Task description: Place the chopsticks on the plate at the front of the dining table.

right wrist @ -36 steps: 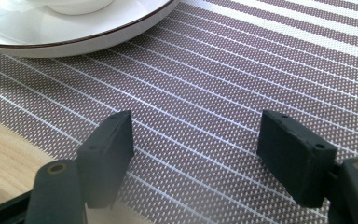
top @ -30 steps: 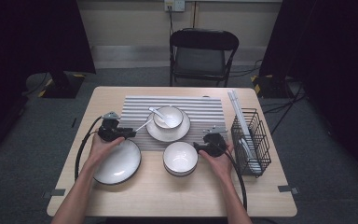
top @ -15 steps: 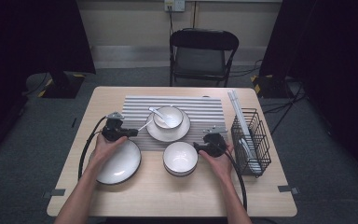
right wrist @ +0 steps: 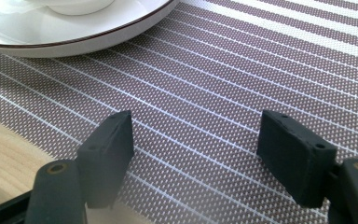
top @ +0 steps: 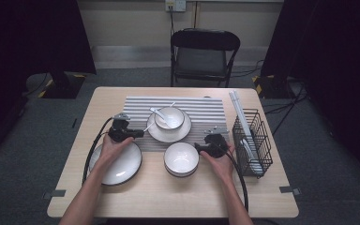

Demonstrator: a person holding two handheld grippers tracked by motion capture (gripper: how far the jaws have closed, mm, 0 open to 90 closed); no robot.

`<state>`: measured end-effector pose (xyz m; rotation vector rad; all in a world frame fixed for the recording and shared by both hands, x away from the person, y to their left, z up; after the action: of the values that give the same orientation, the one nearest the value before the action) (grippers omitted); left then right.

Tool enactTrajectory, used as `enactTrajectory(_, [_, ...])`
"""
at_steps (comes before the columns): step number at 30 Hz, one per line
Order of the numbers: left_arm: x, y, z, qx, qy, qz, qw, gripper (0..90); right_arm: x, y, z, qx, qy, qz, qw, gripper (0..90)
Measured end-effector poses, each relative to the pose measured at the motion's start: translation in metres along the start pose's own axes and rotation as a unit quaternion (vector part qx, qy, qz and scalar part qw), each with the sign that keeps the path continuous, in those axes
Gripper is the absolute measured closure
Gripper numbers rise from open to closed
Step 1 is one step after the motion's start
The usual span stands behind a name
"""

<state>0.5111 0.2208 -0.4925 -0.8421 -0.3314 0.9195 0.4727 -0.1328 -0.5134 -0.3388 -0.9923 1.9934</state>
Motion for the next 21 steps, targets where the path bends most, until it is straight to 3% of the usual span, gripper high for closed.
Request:
enactTrajectory(13, [-0.0032,0.0008,-0.0007,-0.004,0.023,0.004,0.9997,78.5,0.0001,0.0,0.0,0.0,0.0,0.0,1.0,26.6])
enactTrajectory(21, [-0.0015,-0.0008,0.0063,-0.012,0.025,0.004,0.9996,58.6,0.0,0.0,0.0,0.0,0.0,0.0,1.0,26.6])
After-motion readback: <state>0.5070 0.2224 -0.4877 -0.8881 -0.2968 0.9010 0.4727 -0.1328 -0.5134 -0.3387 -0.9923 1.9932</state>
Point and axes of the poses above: each handheld gripper's, and its own axes: z roughly backward along the jaws, y roughly out of its underside, x roughly to its left, the point moved 2 cm from there along -z, roughly forward along the jaws, and after that the axes turned 12 degrees about -y, right-handed, at the moved point
